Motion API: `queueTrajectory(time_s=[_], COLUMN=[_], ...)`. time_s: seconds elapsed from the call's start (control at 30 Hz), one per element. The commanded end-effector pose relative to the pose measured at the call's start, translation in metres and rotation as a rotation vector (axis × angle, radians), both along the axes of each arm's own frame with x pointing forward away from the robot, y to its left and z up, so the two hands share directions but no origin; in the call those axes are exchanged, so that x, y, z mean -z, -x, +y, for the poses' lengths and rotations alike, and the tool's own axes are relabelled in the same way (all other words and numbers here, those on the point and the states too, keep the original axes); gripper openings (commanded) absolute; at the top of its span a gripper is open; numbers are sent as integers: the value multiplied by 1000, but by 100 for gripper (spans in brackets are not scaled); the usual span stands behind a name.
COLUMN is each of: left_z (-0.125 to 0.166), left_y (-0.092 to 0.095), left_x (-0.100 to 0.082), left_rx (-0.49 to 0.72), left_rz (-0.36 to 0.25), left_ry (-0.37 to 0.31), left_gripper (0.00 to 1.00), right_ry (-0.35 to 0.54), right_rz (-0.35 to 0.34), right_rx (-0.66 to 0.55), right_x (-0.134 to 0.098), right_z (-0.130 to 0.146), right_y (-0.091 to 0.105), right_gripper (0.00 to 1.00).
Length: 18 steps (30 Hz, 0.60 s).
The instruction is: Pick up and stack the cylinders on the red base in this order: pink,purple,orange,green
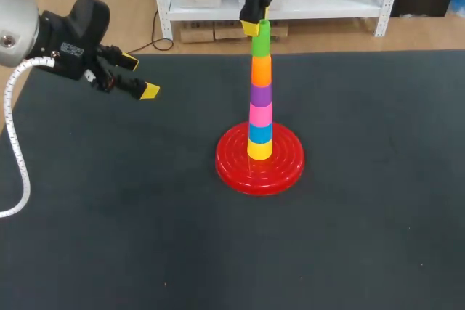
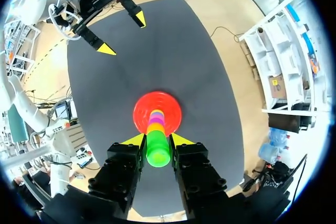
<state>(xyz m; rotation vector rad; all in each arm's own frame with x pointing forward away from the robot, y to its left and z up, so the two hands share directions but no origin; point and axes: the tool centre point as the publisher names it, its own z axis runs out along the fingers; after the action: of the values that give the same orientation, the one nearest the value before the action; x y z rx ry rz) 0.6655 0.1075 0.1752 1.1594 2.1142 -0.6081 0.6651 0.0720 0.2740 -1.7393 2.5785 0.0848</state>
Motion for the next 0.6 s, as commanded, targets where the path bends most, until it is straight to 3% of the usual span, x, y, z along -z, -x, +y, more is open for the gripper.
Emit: queueTrajectory(time_s=[0.03, 0.6], left_z=[1, 1], left_y=[0, 0], left_x=[1, 1], left_rx=[2, 2], left_rz=[-2, -2], left_ry=[3, 3], left_gripper=[100, 100], right_ry=[-22, 38], right_rz=[-10, 34], right_rx=[-3, -24], right_x=[-3, 3], right_z=[-4, 5], right_y=[6, 3], right_gripper=[0, 0])
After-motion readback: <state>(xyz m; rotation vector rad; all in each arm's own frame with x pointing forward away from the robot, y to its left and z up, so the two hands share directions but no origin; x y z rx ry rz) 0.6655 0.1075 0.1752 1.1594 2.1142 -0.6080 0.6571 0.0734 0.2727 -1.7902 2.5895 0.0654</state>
